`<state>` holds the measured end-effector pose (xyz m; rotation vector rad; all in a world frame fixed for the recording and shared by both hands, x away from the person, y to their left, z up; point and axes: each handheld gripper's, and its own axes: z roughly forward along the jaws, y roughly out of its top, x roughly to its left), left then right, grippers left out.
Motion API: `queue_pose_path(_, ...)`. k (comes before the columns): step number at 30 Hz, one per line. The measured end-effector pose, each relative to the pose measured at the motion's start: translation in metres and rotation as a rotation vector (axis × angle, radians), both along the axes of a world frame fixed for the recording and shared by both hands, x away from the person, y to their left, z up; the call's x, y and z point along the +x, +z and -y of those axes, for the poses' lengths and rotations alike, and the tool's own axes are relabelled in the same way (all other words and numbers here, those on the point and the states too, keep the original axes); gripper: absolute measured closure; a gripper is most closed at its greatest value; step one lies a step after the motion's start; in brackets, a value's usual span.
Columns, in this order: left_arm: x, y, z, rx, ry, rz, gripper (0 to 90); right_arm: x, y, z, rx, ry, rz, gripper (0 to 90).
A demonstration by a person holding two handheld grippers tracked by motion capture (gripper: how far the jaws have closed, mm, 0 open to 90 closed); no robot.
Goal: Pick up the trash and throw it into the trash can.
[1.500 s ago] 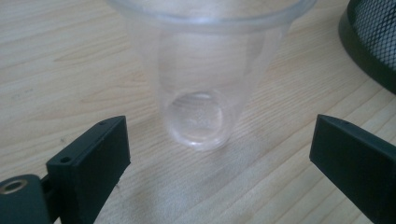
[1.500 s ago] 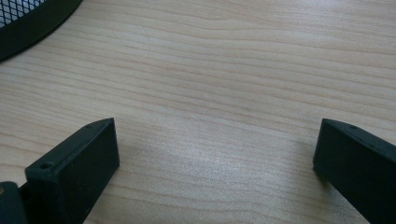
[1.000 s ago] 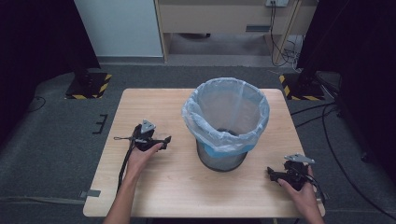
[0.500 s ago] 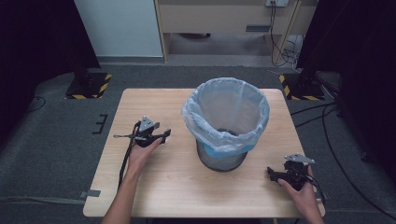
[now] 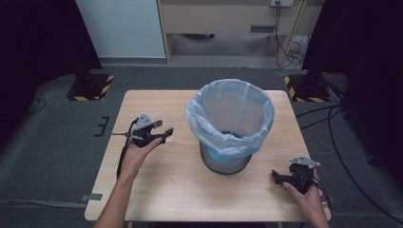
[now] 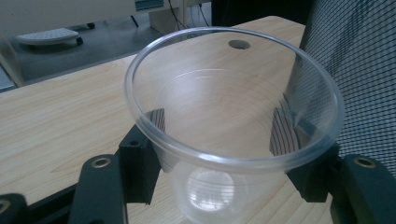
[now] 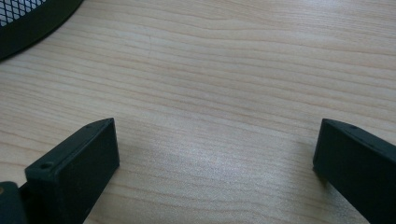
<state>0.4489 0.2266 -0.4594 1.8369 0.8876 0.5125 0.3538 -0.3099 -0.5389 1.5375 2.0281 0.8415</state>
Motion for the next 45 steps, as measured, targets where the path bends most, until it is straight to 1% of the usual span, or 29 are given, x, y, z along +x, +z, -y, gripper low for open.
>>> queue_pose_path(3, -0.001, 0.004, -0.001, -0.006, -0.005, 0.003, 35.7, 0.0, 0.0, 0.0, 0.0, 0.0, 0.0, 0.4)
queue_pose_path(4, -0.001, 0.008, -0.002, -0.009, -0.007, 0.009, 35.8, 0.0, 0.0, 0.0, 0.0, 0.0, 0.0, 0.4)
queue_pose_path(5, -0.001, 0.008, -0.002, -0.009, -0.007, 0.009, 35.7, 0.0, 0.0, 0.0, 0.0, 0.0, 0.0, 0.4)
queue_pose_path(6, -0.002, 0.011, -0.003, -0.013, -0.008, 0.012, 35.8, 0.0, 0.0, 0.0, 0.0, 0.0, 0.0, 0.4)
queue_pose_path(9, -0.003, 0.014, -0.005, -0.011, -0.004, 0.012, 35.8, 0.0, 0.0, 0.0, 0.0, 0.001, 0.0, 0.3)
queue_pose_path(11, -0.004, 0.017, -0.006, -0.005, -0.003, 0.014, 35.9, 0.0, 0.0, 0.0, 0.0, 0.001, 0.0, 0.4)
queue_pose_path(12, -0.005, 0.02, -0.007, 0.004, -0.004, 0.016, 36.0, 0.0, 0.0, 0.0, 0.0, 0.001, 0.0, 0.3)
queue_pose_path(15, -0.006, 0.024, -0.007, 0.008, -0.008, 0.021, 36.5, 0.0, 0.0, 0.0, 0.0, 0.001, 0.0, 0.4)
queue_pose_path(16, -0.007, 0.03, -0.007, 0.012, -0.015, 0.027, 36.6, 0.0, 0.0, 0.0, 0.0, 0.002, 0.0, 0.3)
queue_pose_path(17, -0.007, 0.03, -0.007, 0.012, -0.015, 0.027, 36.6, 0.0, 0.0, 0.0, -0.002, 0.003, 0.001, 0.3)
queue_pose_path(18, -0.008, 0.035, -0.007, 0.019, -0.019, 0.034, 36.7, 0.0, 0.0, 0.0, -0.001, 0.004, 0.001, 0.4)
queue_pose_path(20, -0.009, 0.041, -0.007, 0.023, -0.024, 0.04, 36.8, 0.0, 0.0, 0.0, 0.0, 0.001, 0.0, 0.3)
queue_pose_path(21, -0.009, 0.041, -0.007, 0.023, -0.024, 0.04, 36.8, 0.0, 0.0, 0.0, 0.0, 0.001, 0.0, 0.3)
queue_pose_path(22, -0.009, 0.046, -0.006, 0.021, -0.029, 0.047, 36.9, 0.0, 0.0, 0.0, 0.0, 0.001, 0.001, 0.3)
queue_pose_path(23, -0.009, 0.046, -0.006, 0.021, -0.029, 0.047, 36.9, 0.0, 0.0, 0.0, 0.0, 0.001, 0.001, 0.3)
queue_pose_path(24, -0.01, 0.051, -0.005, 0.016, -0.038, 0.053, 37.0, 0.0, 0.0, 0.0, -0.001, 0.003, 0.002, 0.3)
queue_pose_path(25, -0.01, 0.051, -0.005, 0.016, -0.038, 0.053, 37.0, 0.0, 0.0, 0.0, 0.001, 0.001, 0.0, 0.3)
queue_pose_path(30, -0.007, 0.062, -0.006, 0.031, -0.056, 0.061, 37.3, 0.0, 0.0, 0.0, 0.001, 0.001, 0.0, 0.4)
queue_pose_path(33, -0.007, 0.065, -0.007, 0.027, -0.063, 0.064, 37.2, 0.0, 0.0, 0.0, 0.0, 0.001, 0.001, 0.3)
queue_pose_path(34, -0.007, 0.068, -0.009, 0.027, -0.067, 0.068, 37.3, 0.001, 0.0, 0.0, 0.0, 0.002, 0.001, 0.3)
queue_pose_path(41, -0.007, 0.076, -0.014, 0.03, -0.066, 0.076, 37.9, 0.001, 0.0, 0.0, 0.002, 0.0, 0.003, 0.3)
queue_pose_path(45, -0.007, 0.084, -0.016, 0.042, -0.068, 0.088, 38.1, 0.001, 0.0, 0.0, 0.002, 0.0, 0.003, 0.3)
